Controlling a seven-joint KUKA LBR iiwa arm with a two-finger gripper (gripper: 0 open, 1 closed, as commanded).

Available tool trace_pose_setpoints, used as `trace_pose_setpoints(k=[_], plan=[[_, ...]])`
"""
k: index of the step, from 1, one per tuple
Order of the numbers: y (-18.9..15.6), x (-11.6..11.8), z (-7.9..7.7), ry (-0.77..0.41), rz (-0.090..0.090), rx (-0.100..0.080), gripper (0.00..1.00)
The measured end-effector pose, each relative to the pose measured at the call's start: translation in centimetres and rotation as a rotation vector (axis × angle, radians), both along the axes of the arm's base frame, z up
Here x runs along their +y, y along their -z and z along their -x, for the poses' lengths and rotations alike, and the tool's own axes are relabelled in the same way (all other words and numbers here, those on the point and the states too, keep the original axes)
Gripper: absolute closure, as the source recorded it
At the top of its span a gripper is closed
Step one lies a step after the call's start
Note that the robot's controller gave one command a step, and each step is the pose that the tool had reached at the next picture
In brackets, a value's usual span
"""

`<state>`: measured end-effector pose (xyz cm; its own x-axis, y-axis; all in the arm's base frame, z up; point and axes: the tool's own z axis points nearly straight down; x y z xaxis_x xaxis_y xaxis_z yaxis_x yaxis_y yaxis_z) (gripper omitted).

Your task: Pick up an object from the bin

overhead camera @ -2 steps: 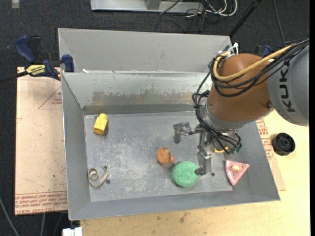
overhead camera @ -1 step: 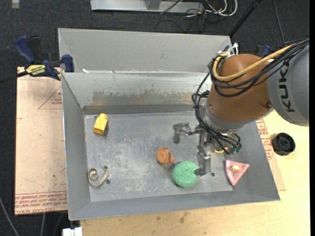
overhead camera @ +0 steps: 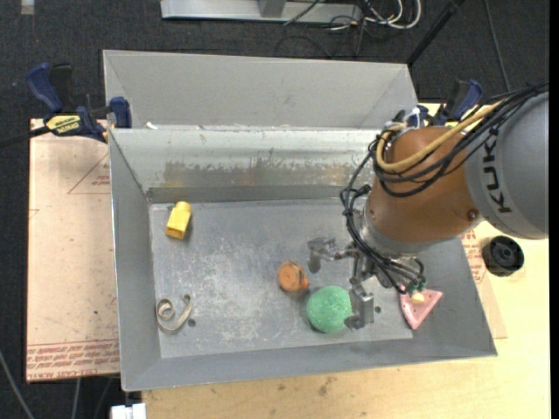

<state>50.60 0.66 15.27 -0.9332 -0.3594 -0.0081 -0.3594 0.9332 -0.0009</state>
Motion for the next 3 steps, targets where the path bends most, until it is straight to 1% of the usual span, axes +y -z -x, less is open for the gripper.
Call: trace_pose_setpoints(k=[1,2,3], plan=[[1.9,-0.5,0.6,-0.007,0.001,0.008,0.0],[3.2,0.4,0.6,-0.241,0.002,0.009,0.0],[5.1,1.2,0.2,-0.376,0.002,0.007,0.0]])
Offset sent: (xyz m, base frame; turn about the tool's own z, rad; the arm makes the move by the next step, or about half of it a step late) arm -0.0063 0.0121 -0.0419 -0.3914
